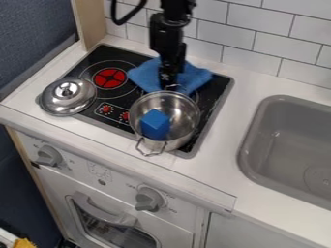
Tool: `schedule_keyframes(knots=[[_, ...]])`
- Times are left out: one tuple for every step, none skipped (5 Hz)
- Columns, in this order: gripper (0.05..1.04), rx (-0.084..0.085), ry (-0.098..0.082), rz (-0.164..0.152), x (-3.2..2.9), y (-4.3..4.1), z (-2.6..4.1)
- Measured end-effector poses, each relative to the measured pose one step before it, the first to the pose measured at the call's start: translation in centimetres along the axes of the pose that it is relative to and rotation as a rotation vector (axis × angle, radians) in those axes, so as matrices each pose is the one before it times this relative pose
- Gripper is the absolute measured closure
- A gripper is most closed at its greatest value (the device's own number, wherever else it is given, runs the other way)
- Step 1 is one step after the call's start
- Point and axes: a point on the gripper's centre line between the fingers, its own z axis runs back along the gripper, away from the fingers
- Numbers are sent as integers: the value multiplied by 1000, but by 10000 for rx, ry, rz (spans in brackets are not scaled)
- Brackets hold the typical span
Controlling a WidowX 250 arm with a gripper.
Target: Pick up the cloth from the left burner and move it to the right burner
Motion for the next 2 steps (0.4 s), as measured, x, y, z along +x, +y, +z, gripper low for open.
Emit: schedule_keyframes(knots=[[85,-123,-149,-626,-2782,329,66],[85,-7,-137,-693,-2390,621,52]])
